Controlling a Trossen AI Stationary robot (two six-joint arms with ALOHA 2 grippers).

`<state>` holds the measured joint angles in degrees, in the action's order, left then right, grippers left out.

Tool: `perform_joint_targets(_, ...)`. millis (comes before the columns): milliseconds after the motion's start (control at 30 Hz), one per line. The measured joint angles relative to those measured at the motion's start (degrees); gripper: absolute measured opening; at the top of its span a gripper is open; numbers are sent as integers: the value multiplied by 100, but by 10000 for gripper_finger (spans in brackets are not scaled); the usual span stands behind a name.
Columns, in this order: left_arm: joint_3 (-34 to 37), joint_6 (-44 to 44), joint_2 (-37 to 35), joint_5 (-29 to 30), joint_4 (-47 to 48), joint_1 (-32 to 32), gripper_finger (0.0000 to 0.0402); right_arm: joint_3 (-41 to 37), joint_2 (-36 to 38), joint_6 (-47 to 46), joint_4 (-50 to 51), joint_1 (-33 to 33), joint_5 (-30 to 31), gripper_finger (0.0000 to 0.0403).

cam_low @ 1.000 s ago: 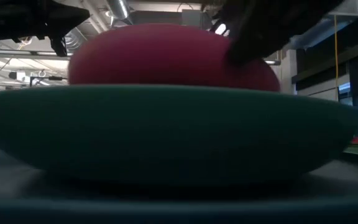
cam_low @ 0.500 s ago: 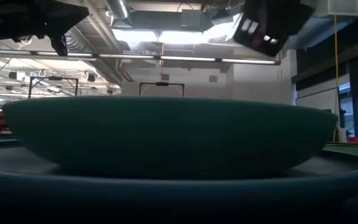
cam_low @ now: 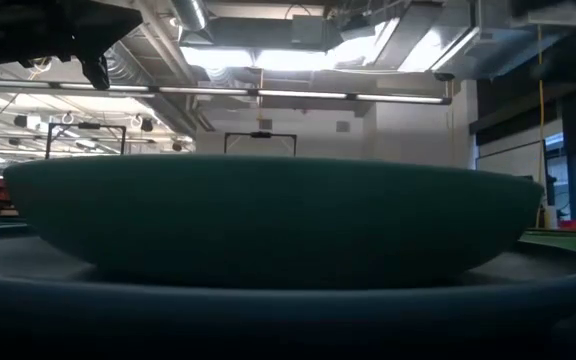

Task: Stack plastic plates
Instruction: Stack the white plate on top of the pink plate

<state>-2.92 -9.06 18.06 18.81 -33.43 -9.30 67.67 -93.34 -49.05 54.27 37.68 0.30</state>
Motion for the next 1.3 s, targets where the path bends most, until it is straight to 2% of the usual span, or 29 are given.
perform_joint_targets(233, 2, 4, 0, 0, 0, 0, 7, -1127, 825, -986, -417, 342, -83, 160)
perform_joint_targets(333, 2, 9, 0, 7, -1, 0, 7, -1469, 1066, -1259, -699, 520, 70, 160)
perform_joint_targets(700, 7, 13, 0, 13, 0, 0, 7, -2299, 1101, -1673, -1838, 850, 156, 156)
perform_joint_targets(1133, 7, 16, 0, 17, 44, 0, 7, -2966, 1067, -1673, -2669, 845, 172, 78)
perform_joint_targets(1300, 7, 16, 0, 20, 51, 1, 7, -2998, 1067, -1671, -2812, 845, 183, 26)
